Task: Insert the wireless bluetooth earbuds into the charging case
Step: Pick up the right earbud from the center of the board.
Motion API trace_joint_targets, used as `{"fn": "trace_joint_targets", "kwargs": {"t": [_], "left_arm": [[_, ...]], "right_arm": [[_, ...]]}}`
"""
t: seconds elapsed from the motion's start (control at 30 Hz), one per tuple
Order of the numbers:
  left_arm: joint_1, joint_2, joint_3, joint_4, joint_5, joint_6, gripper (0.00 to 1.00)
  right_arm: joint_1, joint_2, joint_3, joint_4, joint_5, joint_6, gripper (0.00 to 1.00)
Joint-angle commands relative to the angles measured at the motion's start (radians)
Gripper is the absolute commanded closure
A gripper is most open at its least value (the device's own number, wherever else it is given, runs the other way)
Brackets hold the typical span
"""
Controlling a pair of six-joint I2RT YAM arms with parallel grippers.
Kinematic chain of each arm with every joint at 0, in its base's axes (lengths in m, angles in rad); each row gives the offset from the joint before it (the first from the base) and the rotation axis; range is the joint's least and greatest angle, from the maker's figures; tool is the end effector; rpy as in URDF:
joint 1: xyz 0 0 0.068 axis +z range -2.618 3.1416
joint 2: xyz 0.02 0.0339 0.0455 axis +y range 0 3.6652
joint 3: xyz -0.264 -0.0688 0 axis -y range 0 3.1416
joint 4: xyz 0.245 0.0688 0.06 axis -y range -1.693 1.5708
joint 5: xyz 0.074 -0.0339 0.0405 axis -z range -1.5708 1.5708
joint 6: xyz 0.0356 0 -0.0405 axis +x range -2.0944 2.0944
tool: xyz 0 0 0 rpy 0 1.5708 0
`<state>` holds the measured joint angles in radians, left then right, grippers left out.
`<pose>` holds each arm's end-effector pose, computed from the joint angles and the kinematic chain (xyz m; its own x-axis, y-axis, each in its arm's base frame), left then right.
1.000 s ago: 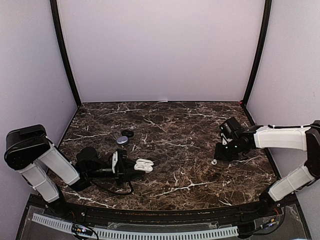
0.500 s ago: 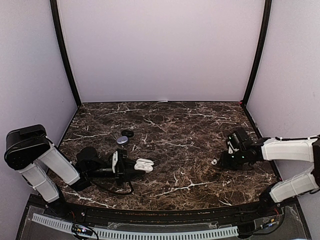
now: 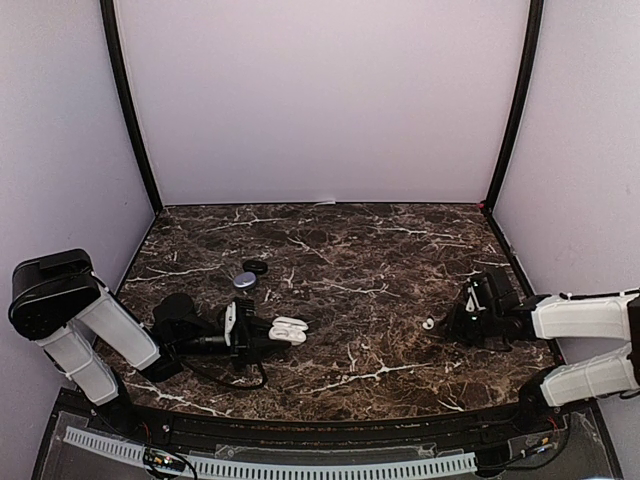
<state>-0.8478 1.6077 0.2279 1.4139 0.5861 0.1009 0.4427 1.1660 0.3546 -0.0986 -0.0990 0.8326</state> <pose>0.1432 -0.1921 0.1517 0.1222 -0.0117 -0.9924 0.9831 0.1386 0.1194 0.1750 0.0869 0.1334 -0.8359 0.4183 -0.3553 0.2039 0.8378 0.5065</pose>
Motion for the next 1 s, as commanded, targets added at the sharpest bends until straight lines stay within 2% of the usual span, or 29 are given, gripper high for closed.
{"fn": "trace_joint_targets", "kwargs": {"t": [0.0, 0.2, 0.77, 0.97], "left_arm": [[0.004, -0.031, 0.014, 0.004, 0.011, 0.005, 0.86], [0.004, -0.03, 0.017, 0.0, 0.01, 0.006, 0.86], [0.004, -0.034, 0.018, -0.01, 0.004, 0.011, 0.86], [0.004, -0.035, 0.018, -0.016, 0.003, 0.014, 0.86]], "right_arm": [[-0.013, 0.044, 0.0, 0.061, -0.043, 0.015, 0.73], [-0.035, 0.072, -0.008, 0.099, -0.066, 0.021, 0.73], [-0.044, 0.16, 0.047, 0.078, -0.081, -0.014, 0.75], [-0.044, 0.163, 0.065, 0.054, -0.075, -0.024, 0.79]]}}
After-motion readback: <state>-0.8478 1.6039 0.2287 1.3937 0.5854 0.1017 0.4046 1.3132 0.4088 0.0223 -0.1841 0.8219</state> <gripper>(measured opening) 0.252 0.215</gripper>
